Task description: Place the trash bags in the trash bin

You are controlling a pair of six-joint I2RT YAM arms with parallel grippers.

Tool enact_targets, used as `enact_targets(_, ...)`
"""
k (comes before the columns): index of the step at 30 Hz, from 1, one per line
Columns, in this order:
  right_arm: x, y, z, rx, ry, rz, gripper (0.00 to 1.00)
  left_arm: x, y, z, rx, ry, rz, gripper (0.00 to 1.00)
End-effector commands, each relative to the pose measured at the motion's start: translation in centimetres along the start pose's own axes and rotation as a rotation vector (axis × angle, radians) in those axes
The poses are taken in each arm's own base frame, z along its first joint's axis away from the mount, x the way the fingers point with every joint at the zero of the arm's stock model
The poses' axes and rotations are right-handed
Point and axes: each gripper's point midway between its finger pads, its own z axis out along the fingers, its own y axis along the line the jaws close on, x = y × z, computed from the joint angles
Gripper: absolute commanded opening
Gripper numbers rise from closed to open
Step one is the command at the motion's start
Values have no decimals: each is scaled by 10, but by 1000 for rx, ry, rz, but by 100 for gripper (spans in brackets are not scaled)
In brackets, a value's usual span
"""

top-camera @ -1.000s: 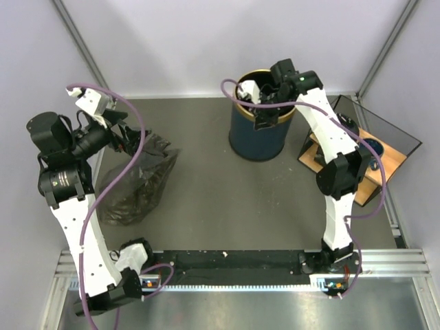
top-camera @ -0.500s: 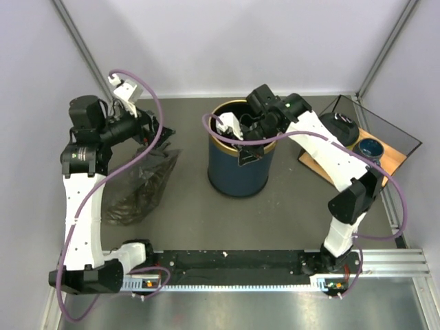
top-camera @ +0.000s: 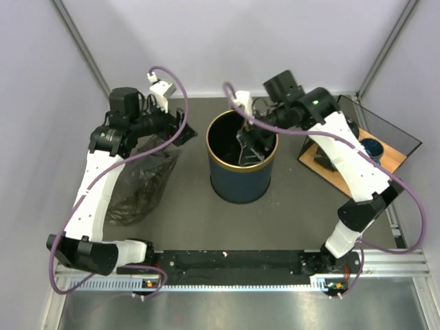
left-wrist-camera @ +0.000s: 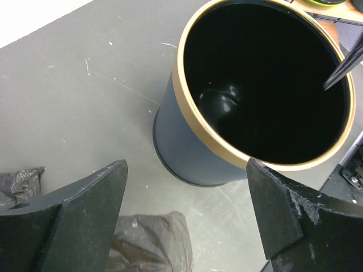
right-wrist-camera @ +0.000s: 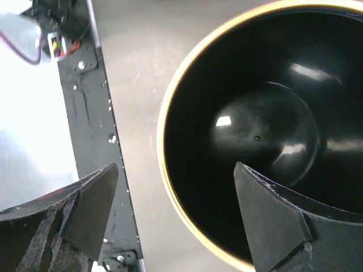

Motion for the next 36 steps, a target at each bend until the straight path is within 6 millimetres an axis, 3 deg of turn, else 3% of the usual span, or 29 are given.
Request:
enact_targets(1,-27,-28,-68,203,-178,195,82,-34,2,11,-83,-53,84,89)
enact_targets(2,-25,-41,-75,251,-193,241,77,-44,-3,13,-82,-66,119,85)
enact_targets(3,-23,-56,-81,304,-207,288,74,-45,4,18,-128,-56,134,80)
enact_targets(4,-11,-77,-95,377,-217,387,72,-47,4,21,-144,-53,161,79)
enact_targets(7,13,-107,-108,490,-203,506,71,-50,1,36,-185,-31,255,77)
enact_targets(14,25,-136,-102,573,-167,530,64,-46,-3,67,-192,44,309,77)
enact_targets(22,51,-139,-74,512,-90,597,63,-19,-7,90,-139,126,182,75)
enact_targets(27,52,-133,-58,419,-91,637,69,6,-6,102,-122,198,106,76)
enact_targets(36,68,-108,-28,221,-43,765,82,32,-20,110,-55,262,-88,88)
